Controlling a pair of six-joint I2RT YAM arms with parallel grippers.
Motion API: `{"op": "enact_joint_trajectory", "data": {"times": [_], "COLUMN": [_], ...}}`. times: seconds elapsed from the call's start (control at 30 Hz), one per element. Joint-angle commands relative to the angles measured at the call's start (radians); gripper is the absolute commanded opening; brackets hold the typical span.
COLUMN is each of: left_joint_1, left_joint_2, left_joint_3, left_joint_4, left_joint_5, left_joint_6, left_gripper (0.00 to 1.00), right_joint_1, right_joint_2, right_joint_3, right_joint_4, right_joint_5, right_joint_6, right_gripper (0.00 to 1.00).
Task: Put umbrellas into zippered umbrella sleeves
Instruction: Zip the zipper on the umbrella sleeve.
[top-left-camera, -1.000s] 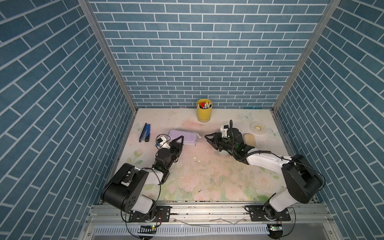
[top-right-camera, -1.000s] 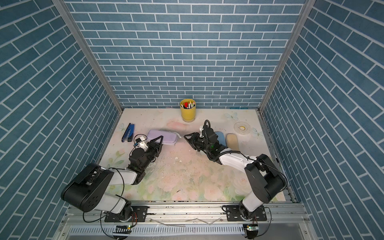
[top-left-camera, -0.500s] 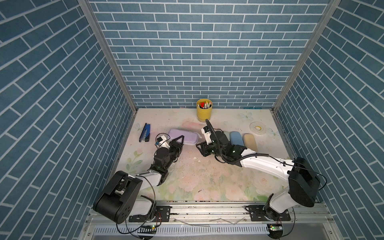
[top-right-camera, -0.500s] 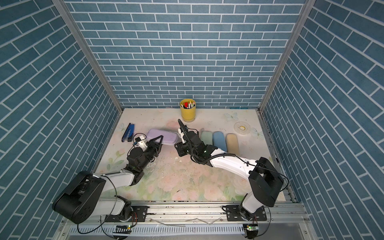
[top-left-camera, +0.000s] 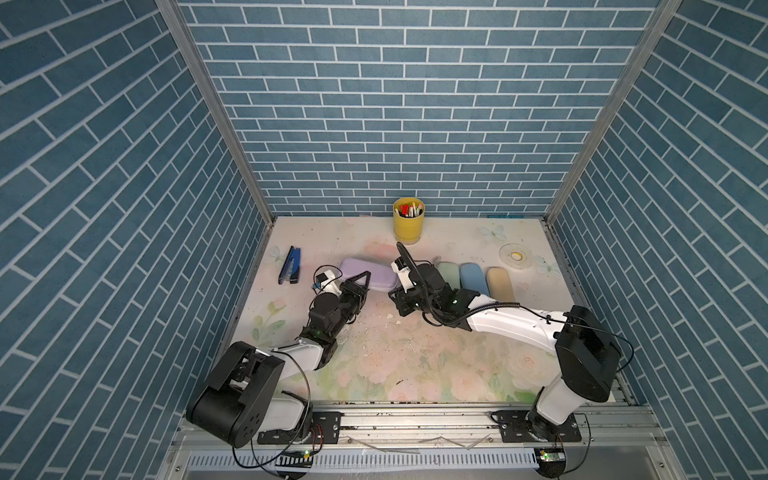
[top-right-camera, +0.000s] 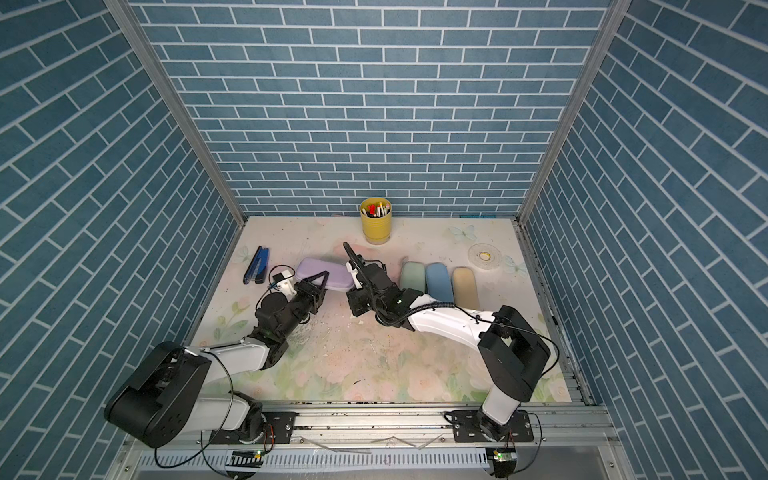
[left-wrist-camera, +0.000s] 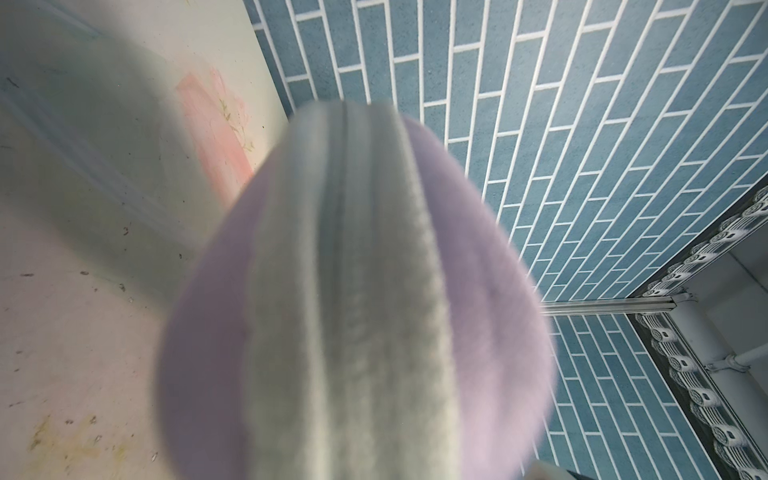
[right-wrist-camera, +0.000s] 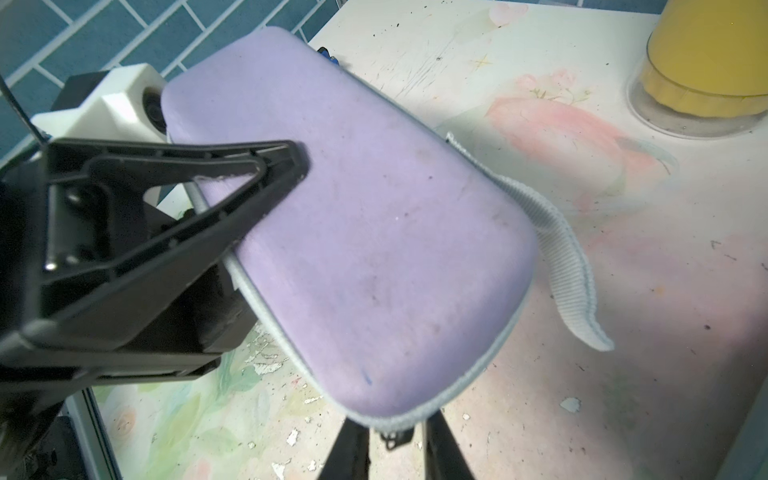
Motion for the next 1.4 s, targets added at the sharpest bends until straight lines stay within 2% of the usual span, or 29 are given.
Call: {"op": "enact_joint_trajectory", "data": {"times": [0.0,0.23,0.37,0.63,0.8,0.97,1.17,1.27,1.37], "left_joint_1": [0.002,0.003,0.029,0.115,0.129,0.124,0.101,0.122,0.115], "left_joint_2": [-0.015,-0.013,-0.019,0.008,0.022,0.075,0.109,0.118,0.132], "left_joint_3": [0.037,0.036,0.058,0.163,0.189,0.219,0.218,0.235,0.317], "left_joint_4": [0.065,0.054,-0.002,-0.146,-0.213,-0.188,-0.159,-0.230,-0.499], "left_joint_5": [0.021,0.042,0.129,0.487,0.601,0.716,0.762,0.773,0.773], "left_joint_6": [0.002,0.000,0.006,0.059,0.099,0.111,0.111,0.178,0.403], "left_gripper": [0.32,0.30,0.24,0.10,0.00,0.00,0.00,0.00,0.00], "right_joint_1": [0.005,0.003,-0.037,-0.162,-0.212,-0.224,-0.238,-0.255,-0.306], "right_joint_2": [0.012,-0.014,-0.036,-0.044,-0.060,-0.054,-0.050,-0.069,-0.127], "right_joint_3": [0.028,0.020,-0.001,0.018,0.041,0.063,0.077,0.085,0.054], "right_joint_4": [0.020,0.011,-0.031,-0.093,-0.093,-0.077,-0.119,-0.250,-0.333], "right_joint_5": [0.024,0.058,0.069,0.007,-0.020,-0.015,-0.046,-0.056,-0.028], "right_joint_6": [-0.036,-0.095,-0.154,-0.299,-0.357,-0.395,-0.376,-0.355,-0.329], "right_gripper": [0.19,0.00,0.00,0.00,0.00,0.00,0.00,0.21,0.30]}}
